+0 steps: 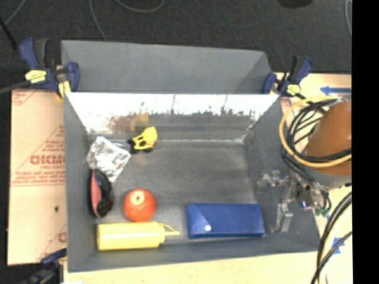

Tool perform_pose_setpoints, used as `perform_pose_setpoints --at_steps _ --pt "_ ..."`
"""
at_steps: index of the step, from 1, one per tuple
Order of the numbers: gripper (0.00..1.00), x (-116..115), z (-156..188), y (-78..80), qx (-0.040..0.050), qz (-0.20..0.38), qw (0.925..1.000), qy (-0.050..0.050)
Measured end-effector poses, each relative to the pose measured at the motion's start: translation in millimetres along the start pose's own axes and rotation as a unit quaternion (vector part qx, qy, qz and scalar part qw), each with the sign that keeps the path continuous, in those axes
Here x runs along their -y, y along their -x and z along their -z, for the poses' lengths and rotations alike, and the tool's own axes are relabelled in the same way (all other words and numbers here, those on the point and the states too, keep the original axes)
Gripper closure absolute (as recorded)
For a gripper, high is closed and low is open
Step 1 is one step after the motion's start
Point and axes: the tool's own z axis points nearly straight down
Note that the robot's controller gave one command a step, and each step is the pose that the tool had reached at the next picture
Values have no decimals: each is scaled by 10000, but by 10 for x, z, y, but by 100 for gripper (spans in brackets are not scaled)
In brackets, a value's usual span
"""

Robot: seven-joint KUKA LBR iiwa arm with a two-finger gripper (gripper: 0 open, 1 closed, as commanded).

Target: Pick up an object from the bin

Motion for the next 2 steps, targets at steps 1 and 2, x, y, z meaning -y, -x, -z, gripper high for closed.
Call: perform_pose_setpoints --at_steps 1,2 --pt "0 -6 44 18 40 21 10000 -10" --pt "0 6 -250 60 77 -430 9990 -13"
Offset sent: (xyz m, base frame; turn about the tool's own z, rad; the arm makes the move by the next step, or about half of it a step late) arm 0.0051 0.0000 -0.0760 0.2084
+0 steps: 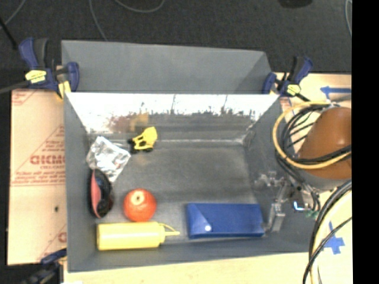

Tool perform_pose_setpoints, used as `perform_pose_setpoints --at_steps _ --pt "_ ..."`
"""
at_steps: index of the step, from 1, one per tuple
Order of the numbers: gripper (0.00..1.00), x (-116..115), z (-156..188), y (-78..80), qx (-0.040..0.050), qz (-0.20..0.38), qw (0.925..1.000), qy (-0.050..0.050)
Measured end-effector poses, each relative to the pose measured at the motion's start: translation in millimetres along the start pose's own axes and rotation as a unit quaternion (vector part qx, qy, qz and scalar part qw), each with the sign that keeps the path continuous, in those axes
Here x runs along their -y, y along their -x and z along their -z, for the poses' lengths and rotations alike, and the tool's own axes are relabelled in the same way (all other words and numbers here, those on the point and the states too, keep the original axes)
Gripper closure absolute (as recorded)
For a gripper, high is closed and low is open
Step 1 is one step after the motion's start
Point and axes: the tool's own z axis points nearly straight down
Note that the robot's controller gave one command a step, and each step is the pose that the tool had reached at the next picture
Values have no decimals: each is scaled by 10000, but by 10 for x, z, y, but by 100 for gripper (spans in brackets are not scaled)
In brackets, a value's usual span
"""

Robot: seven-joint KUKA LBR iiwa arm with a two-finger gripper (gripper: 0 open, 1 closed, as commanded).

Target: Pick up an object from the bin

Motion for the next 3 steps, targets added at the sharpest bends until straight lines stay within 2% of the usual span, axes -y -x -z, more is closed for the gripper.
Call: perform_pose_setpoints --at_steps 1,2,3 --pt "0 -133 -454 -15 -42 -33 10000 4" --pt "100 -215 -652 -40 -19 -172 9998 -11" --pt "100 -215 -652 -39 -19 -164 9999 -13"
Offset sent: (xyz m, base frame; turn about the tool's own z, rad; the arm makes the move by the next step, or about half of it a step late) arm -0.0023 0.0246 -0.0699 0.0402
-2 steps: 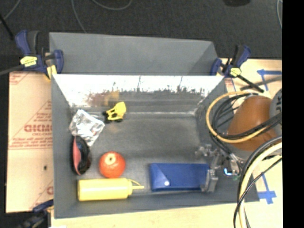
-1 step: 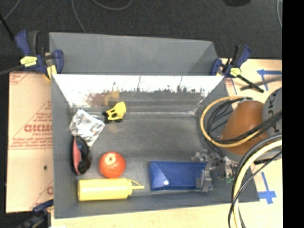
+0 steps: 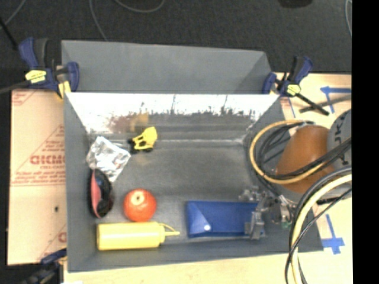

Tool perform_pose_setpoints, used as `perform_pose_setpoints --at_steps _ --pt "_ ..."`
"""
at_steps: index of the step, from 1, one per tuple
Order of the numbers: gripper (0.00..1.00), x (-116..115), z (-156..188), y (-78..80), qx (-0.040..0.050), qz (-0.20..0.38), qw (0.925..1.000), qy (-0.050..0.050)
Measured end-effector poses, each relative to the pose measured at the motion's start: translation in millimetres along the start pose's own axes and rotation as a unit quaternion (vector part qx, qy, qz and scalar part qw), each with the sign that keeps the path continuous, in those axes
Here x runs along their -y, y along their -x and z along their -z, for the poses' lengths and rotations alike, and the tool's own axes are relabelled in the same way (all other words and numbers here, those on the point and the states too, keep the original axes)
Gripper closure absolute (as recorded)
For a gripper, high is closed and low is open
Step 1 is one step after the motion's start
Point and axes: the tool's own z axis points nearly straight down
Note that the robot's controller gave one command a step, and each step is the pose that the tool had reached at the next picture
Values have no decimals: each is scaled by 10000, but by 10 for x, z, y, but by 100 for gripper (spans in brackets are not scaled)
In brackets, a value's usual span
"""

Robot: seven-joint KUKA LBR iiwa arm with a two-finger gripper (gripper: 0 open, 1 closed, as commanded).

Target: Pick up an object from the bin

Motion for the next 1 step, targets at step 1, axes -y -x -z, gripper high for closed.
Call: perform_pose_setpoints --at_steps 1 --pt "100 0 0 0 0 11 10000 -1"
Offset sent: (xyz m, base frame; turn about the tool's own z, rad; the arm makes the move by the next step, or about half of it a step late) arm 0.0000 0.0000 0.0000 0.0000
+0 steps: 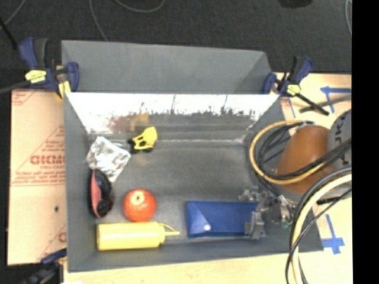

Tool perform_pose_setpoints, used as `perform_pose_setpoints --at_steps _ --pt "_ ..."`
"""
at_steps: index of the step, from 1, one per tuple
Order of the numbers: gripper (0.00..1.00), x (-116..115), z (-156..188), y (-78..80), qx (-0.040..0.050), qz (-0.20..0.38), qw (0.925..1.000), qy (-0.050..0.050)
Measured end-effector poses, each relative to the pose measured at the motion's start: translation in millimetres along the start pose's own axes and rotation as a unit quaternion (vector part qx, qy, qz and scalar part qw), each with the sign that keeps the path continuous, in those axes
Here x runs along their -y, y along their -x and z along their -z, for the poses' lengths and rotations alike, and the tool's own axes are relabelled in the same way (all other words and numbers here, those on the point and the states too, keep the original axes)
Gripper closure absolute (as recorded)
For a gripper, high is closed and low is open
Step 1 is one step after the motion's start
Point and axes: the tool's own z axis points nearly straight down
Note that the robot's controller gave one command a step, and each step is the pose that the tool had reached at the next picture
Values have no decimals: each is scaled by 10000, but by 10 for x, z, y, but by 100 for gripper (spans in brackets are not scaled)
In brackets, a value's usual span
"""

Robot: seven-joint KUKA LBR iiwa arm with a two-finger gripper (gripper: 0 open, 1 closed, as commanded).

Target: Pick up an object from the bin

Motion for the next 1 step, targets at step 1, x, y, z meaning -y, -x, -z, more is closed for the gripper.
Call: perform_pose_setpoints --at_steps 1 --pt "100 0 0 0 0 4 10000 -1"
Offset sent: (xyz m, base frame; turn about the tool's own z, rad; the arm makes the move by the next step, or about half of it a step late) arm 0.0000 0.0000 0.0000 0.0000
